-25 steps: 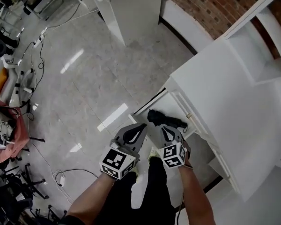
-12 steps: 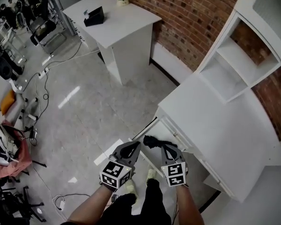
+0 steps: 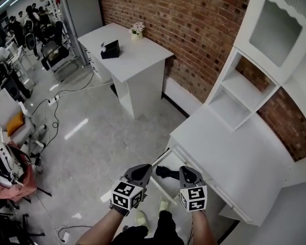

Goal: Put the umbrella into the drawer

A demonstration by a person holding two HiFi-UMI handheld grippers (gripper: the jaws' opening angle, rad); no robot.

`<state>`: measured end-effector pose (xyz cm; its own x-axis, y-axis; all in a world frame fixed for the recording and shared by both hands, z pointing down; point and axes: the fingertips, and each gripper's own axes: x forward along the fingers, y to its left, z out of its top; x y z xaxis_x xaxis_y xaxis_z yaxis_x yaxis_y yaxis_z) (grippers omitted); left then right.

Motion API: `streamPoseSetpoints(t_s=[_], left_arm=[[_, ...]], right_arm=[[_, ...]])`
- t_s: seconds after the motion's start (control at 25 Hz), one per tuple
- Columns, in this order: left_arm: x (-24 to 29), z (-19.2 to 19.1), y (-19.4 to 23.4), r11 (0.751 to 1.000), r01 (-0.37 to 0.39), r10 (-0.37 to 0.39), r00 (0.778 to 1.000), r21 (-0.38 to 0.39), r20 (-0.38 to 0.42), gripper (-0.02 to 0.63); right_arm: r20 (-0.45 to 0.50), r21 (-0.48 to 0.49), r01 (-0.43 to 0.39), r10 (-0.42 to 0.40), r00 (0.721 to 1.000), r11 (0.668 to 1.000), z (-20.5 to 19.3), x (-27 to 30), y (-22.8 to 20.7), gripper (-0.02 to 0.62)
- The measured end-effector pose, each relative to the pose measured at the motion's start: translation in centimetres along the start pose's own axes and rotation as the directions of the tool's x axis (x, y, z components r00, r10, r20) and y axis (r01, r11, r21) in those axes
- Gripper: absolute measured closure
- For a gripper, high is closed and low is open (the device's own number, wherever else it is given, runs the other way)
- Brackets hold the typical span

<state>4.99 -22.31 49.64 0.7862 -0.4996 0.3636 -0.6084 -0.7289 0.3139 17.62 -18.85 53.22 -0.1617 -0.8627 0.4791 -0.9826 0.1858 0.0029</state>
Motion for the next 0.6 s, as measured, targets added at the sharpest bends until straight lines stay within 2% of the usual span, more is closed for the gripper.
streamPoseSetpoints(t_s=[0.32, 0.6], left_arm=[[-2.6, 5.6, -2.0, 1.0, -0.005, 0.006, 0.999, -0.031, 0.048, 0.598], [-5.3, 10.2, -3.3, 1.0, -0.008, 0.009, 0.994, -0.009, 0.105, 0.598]], right_arm=[[0.087, 0.017, 0.026, -0.027, 0.996, 1.0, 7.3, -4.6, 0.0, 0.588], [0.182, 0.031, 0.032, -0.037, 0.983, 0.999, 12.7, -8.3, 0.0, 0.588]])
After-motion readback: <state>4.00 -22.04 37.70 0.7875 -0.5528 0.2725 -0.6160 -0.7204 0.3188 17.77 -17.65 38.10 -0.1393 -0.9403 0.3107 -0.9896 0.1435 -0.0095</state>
